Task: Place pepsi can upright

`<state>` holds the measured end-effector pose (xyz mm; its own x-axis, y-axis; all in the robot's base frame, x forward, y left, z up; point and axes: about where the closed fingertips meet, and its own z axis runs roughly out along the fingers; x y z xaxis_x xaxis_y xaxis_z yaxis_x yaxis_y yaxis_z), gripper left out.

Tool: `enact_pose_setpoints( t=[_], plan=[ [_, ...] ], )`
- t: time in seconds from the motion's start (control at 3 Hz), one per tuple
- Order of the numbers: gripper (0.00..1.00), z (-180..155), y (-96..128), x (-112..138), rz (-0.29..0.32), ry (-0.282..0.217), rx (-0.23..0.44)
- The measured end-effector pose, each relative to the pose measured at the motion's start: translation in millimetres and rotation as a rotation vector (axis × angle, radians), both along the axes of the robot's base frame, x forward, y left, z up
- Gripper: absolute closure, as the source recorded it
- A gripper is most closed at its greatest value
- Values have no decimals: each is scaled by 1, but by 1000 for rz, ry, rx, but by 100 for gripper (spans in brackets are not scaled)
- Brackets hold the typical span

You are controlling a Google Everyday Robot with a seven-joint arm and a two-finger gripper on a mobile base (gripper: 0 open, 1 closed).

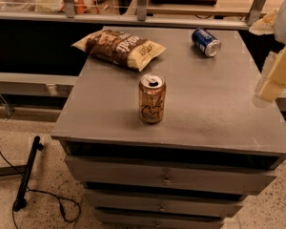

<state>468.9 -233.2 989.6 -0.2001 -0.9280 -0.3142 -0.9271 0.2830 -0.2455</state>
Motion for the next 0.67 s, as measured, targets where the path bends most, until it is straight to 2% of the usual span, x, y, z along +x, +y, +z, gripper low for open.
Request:
enact_pose_setpoints(
  t=[0.33, 0.67],
  plan=[
    [0, 15, -19, 42, -14, -50, 60],
    [0, 23, -32, 82, -71, -96, 141]
  ],
)
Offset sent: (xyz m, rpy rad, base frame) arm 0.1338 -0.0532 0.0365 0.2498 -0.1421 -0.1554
